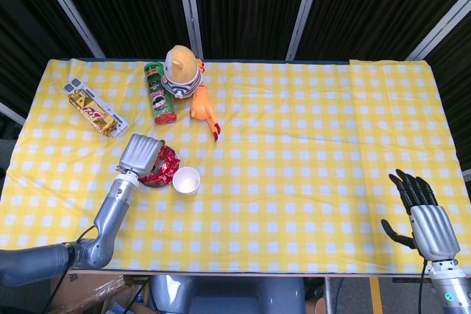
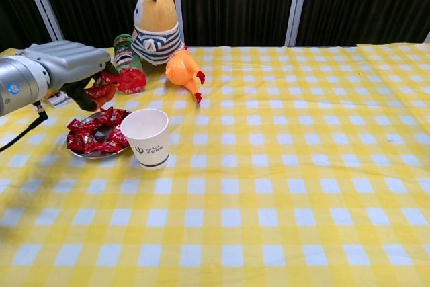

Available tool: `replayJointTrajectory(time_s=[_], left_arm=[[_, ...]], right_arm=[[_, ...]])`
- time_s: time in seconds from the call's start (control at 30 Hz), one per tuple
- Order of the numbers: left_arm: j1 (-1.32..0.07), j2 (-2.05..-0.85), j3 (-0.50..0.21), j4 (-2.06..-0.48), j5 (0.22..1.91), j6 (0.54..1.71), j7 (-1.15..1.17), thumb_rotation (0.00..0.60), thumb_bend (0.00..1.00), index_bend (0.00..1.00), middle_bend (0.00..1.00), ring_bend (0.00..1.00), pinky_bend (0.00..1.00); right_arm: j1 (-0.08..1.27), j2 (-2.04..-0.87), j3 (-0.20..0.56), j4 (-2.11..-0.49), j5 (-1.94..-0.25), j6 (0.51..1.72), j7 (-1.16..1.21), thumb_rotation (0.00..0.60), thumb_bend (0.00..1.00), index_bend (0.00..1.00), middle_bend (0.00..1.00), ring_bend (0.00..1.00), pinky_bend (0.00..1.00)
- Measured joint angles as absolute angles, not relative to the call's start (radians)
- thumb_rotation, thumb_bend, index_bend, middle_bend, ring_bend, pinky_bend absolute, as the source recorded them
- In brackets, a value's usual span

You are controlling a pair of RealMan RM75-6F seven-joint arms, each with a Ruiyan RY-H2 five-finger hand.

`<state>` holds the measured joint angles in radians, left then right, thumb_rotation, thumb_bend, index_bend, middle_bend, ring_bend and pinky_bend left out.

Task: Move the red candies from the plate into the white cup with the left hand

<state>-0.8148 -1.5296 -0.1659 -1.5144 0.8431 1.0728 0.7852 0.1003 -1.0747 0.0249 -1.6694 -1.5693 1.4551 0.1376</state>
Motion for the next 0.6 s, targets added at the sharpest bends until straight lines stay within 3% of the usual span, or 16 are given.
replayJointTrajectory(time_s=[0.37, 0.6], left_arm=[[-0.827, -1.442, -0.165, -1.761, 0.893, 1.106, 0.817, 0.600, 0.54, 0.58, 0.69, 0.74, 0.84], [-0.846, -1.475, -0.130, -1.797, 0.893, 1.110, 0.866, 0.600, 0.53, 0.55, 0.66, 0.74, 0.84]], right_arm=[[0.099, -1.075, 0.027, -1.670, -1.568, 1.460, 0.137, 0.600, 0.39, 0.00, 0.00, 0.00, 0.00], [0.098, -1.074, 0.028, -1.670, -1.570, 1.464, 0.141, 0.600, 0.39, 0.00, 0.00, 0.00, 0.00]])
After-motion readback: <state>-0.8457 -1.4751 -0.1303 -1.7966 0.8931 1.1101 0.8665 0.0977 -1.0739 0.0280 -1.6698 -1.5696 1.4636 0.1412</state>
